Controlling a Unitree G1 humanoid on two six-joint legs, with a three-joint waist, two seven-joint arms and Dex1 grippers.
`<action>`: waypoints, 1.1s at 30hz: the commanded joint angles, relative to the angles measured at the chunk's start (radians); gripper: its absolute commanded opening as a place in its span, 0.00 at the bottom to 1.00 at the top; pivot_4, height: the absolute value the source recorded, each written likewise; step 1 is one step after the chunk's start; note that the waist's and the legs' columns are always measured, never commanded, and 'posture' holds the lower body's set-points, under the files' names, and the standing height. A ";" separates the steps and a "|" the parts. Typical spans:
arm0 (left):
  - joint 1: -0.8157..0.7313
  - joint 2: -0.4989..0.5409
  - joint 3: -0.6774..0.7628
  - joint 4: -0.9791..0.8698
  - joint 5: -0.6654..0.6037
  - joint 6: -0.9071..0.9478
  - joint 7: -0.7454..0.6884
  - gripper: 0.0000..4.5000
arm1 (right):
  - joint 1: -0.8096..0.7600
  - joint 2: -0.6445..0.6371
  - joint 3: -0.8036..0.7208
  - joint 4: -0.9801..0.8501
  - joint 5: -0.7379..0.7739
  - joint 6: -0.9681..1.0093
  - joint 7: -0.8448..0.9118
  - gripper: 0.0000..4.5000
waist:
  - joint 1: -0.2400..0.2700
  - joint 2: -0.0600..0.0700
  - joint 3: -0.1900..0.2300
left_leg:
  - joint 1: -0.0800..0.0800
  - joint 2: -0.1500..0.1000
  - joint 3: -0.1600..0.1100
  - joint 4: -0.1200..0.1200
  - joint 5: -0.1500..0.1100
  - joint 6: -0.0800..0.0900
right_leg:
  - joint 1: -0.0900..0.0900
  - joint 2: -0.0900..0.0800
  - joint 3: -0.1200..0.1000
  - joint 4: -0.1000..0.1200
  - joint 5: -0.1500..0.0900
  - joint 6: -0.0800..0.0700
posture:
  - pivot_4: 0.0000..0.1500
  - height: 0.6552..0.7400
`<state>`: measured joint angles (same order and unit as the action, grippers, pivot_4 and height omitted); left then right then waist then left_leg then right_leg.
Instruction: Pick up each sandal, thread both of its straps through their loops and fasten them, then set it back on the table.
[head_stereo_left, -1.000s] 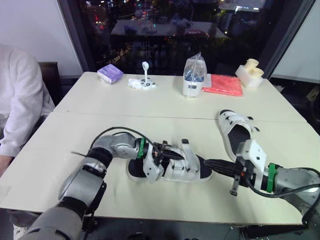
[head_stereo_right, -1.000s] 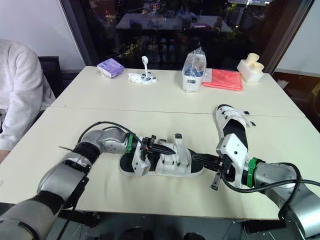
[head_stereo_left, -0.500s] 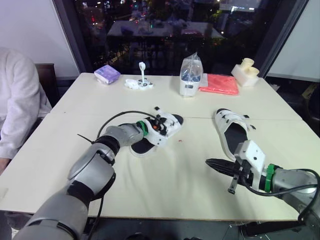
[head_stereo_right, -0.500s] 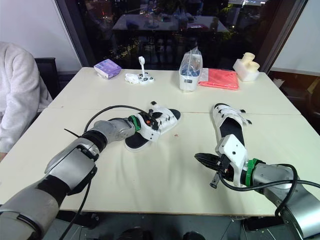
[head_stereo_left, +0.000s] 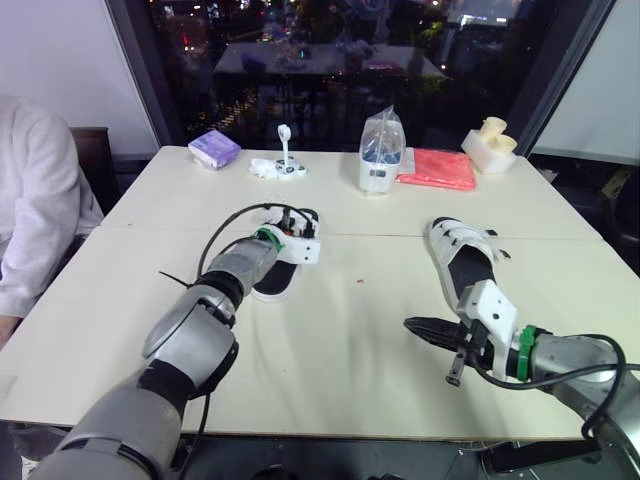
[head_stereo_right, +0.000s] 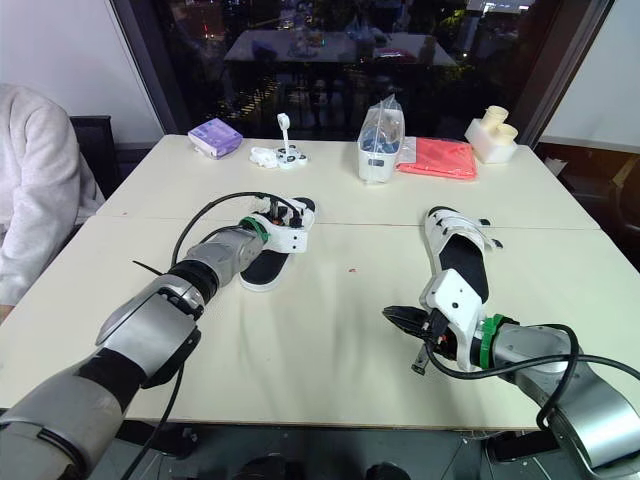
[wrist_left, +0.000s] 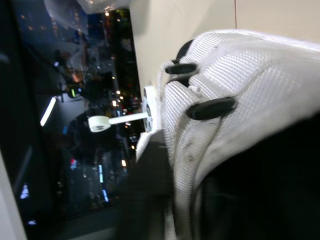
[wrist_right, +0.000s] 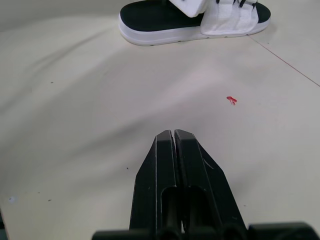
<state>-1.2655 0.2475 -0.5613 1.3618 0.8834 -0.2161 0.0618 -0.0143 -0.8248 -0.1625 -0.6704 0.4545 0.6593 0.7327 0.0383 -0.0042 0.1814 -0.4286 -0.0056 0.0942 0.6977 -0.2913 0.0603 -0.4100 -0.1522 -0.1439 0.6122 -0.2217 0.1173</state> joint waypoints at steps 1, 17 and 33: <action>0.005 0.012 0.010 -0.004 -0.035 0.000 -0.036 0.60 | -0.003 0.000 -0.008 -0.014 -0.006 -0.026 -0.005 0.00 | 0.001 0.000 0.000 | 0.000 0.000 0.000 0.000 0.000 0.000 | 0.000 0.000 0.000 0.000 0.000 0.000 | 1.00 1.00; 0.154 0.123 0.229 -0.323 -0.416 -0.080 -0.491 0.98 | -0.031 0.003 0.043 0.031 -0.030 -0.070 0.018 0.00 | 0.000 0.001 -0.001 | 0.000 0.000 0.002 0.002 0.000 -0.001 | 0.000 -0.001 0.001 0.001 0.000 0.000 | 1.00 1.00; 0.533 0.182 0.586 -1.466 -1.117 1.065 -0.966 0.98 | -0.064 -0.004 0.062 0.075 -0.044 -0.097 0.058 0.00 | -0.003 0.002 -0.001 | 0.002 0.000 0.002 0.003 0.002 -0.003 | 0.002 0.001 0.002 0.002 0.000 0.000 | 1.00 1.00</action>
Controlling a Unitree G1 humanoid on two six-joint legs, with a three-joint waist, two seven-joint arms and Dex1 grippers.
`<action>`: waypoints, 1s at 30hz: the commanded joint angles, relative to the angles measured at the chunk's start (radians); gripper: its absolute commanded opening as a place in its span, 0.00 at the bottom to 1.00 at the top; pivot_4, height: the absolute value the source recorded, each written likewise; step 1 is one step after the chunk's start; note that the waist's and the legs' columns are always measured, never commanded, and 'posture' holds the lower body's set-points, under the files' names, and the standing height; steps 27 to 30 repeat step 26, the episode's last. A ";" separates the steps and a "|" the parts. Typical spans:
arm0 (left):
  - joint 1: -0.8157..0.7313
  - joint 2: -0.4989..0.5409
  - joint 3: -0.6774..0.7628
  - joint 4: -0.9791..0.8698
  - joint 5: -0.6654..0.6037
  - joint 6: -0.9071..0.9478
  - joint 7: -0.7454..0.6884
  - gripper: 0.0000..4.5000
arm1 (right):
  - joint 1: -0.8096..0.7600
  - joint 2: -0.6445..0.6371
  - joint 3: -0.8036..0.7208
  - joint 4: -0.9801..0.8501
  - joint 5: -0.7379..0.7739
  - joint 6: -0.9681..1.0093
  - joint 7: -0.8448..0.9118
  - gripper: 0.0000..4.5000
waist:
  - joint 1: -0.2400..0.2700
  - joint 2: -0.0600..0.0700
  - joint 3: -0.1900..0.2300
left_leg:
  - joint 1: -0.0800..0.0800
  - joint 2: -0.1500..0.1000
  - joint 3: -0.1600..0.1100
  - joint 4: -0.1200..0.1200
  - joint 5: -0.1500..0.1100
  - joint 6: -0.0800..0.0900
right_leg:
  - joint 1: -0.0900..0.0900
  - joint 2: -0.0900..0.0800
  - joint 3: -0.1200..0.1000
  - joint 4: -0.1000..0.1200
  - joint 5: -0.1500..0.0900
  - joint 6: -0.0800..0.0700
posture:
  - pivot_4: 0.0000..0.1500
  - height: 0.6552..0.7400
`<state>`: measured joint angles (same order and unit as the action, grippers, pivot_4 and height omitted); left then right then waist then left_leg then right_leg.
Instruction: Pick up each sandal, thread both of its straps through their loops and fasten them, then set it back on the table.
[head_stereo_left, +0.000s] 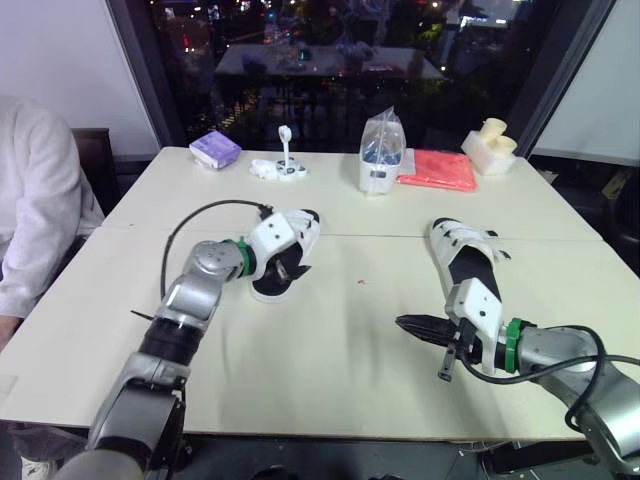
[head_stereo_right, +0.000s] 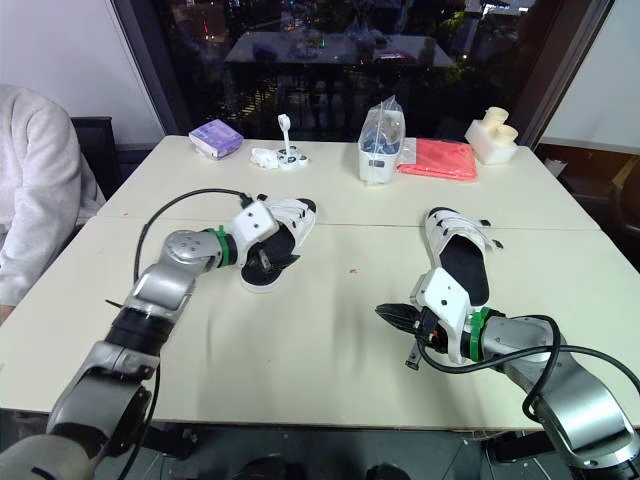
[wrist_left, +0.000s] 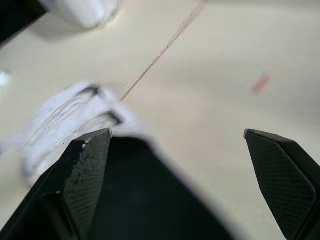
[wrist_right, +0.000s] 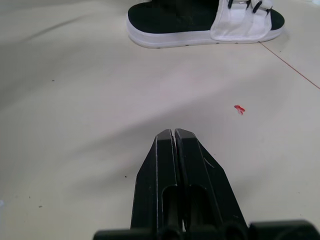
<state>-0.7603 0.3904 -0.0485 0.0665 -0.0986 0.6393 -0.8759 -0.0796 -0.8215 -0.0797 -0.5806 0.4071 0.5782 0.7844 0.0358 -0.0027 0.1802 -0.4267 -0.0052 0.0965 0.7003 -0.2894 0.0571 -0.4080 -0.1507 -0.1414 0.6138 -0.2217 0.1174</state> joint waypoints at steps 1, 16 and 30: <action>0.053 0.065 0.083 -0.225 -0.177 0.275 -0.046 0.87 | 0.002 -0.010 -0.027 -0.016 0.006 -0.014 0.009 0.00 | -0.001 0.000 0.000 | 0.001 0.000 0.000 0.000 0.000 0.000 | 0.000 0.000 0.000 0.000 0.000 0.000 | 1.00 1.00; 0.299 0.235 0.201 -0.532 -0.484 0.529 0.008 0.02 | -0.078 -0.087 -0.134 0.059 0.052 0.001 0.089 0.00 | 0.002 0.001 0.000 | 0.002 0.000 -0.001 0.000 0.001 -0.002 | 0.002 0.000 0.001 0.000 0.000 -0.001 | 1.00 1.00; 0.299 0.271 0.197 -0.514 -0.485 0.415 0.070 0.02 | -0.081 -0.196 -0.254 0.108 0.088 0.031 0.157 0.00 | 0.003 0.002 0.000 | 0.002 0.000 0.000 -0.001 0.001 -0.002 | 0.001 0.000 0.001 0.000 0.000 -0.001 | 1.00 1.00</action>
